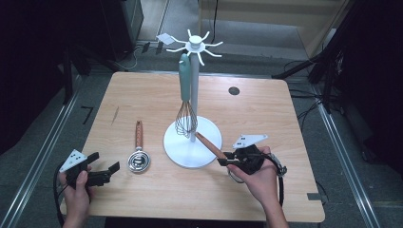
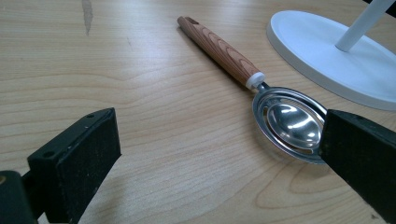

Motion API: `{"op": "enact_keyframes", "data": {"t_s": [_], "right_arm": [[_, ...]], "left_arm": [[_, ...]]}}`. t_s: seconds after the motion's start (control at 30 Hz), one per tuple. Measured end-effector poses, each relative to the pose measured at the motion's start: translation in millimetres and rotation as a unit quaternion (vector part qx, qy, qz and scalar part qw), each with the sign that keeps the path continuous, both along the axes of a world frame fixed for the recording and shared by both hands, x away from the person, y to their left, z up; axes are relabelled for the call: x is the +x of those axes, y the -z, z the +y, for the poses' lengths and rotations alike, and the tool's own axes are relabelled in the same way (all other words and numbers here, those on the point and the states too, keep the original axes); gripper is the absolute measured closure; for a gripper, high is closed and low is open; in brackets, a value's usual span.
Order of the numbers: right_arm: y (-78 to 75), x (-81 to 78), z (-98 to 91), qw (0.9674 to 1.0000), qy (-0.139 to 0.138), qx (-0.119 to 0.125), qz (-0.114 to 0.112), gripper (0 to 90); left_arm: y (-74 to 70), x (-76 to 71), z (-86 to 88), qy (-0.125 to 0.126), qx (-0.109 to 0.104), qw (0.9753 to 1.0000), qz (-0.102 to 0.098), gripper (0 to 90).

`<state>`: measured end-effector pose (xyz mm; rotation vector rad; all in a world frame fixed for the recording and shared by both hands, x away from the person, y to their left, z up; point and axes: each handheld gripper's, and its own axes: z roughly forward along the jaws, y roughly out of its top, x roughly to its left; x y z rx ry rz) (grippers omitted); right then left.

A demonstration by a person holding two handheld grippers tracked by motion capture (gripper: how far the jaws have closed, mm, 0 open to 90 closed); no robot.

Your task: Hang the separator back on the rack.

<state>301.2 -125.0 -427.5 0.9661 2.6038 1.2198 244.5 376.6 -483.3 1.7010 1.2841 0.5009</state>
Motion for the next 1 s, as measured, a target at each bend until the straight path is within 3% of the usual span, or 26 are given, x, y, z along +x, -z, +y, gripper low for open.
{"op": "enact_keyframes", "data": {"t_s": [0.33, 0.6, 0.73, 1.0], "right_arm": [[-4.3, -1.8, -6.7, 0.9983, 0.044, 0.020, -0.030, 70.9], [-8.8, -5.2, -7.3, 0.9945, 0.081, 0.038, -0.053, 70.9], [-12.7, -8.4, -6.3, 0.9902, 0.099, 0.059, -0.079, 70.9], [-18.7, -12.4, -8.0, 0.9846, 0.117, 0.086, -0.098, 70.8]], "left_arm": [[0.0, 0.0, 0.1, 0.000, 0.000, 1.0000, 0.000, 0.0], [0.0, 0.0, 0.2, 0.000, -0.001, 1.0000, 0.000, 0.0], [0.1, 0.1, 0.3, 0.000, -0.001, 1.0000, 0.000, 0.0], [0.1, 0.1, 0.4, 0.000, -0.001, 1.0000, 0.000, 0.0]]}}
